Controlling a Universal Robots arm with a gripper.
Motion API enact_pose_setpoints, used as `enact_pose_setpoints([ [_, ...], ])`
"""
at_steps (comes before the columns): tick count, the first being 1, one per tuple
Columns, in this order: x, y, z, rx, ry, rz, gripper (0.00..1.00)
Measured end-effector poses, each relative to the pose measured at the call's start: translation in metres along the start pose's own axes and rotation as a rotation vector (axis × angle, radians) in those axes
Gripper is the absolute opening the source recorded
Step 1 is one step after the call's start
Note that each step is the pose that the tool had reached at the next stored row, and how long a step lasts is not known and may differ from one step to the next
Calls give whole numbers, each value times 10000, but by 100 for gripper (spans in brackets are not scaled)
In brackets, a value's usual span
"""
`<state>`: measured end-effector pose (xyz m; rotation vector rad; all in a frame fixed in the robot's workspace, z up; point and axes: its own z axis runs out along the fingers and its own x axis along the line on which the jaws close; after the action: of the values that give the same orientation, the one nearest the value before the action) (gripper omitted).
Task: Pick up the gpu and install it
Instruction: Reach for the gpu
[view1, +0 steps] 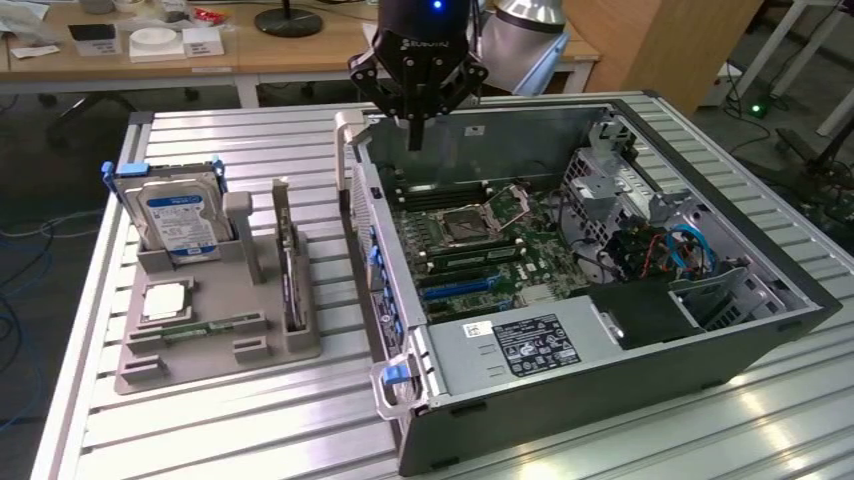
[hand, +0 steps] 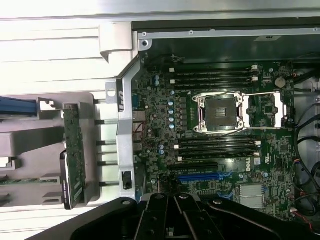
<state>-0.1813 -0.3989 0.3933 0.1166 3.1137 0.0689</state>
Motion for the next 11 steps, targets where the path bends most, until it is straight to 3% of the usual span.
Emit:
enact_pose_setpoints([
  [11, 108, -9, -3, 0, 0, 0, 11],
])
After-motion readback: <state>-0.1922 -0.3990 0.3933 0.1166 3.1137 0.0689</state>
